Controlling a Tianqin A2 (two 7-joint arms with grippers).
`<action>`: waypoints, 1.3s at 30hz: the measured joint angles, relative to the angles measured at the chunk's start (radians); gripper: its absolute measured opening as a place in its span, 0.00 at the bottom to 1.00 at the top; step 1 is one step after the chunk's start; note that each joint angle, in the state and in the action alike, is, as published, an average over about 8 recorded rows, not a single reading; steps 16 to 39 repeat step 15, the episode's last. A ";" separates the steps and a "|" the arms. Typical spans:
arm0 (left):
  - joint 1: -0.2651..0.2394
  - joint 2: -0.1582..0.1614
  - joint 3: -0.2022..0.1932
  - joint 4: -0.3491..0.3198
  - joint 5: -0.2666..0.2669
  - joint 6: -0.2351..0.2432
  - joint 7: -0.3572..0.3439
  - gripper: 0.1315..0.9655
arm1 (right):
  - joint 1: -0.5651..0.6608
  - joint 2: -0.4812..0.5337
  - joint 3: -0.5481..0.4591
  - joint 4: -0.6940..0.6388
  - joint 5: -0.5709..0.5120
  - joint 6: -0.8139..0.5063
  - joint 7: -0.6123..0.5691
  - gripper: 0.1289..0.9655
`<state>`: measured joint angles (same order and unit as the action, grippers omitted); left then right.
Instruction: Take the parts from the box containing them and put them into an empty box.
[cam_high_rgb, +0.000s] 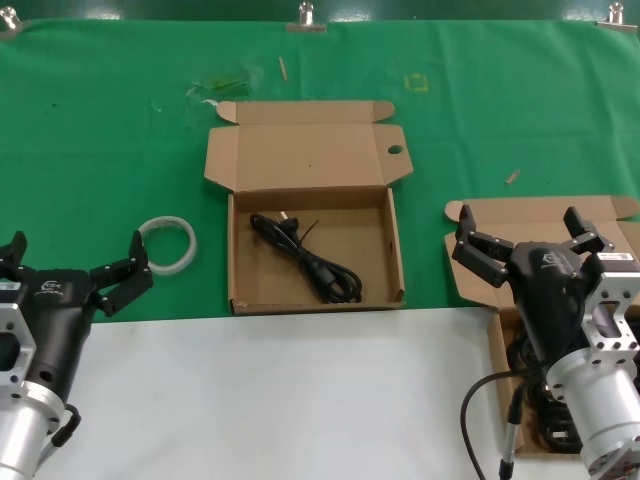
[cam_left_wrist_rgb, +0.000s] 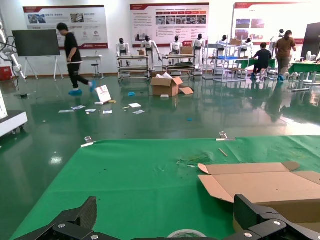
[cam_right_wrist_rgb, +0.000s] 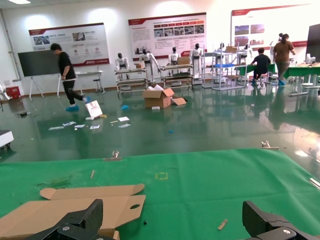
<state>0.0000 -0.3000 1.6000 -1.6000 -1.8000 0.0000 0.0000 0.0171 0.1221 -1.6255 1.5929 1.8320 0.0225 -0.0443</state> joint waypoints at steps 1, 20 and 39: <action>0.000 0.000 0.000 0.000 0.000 0.000 0.000 1.00 | 0.000 0.000 0.000 0.000 0.000 0.000 0.000 1.00; 0.000 0.000 0.000 0.000 0.000 0.000 0.000 1.00 | 0.000 0.000 0.000 0.000 0.000 0.000 0.000 1.00; 0.000 0.000 0.000 0.000 0.000 0.000 0.000 1.00 | 0.000 0.000 0.000 0.000 0.000 0.000 0.000 1.00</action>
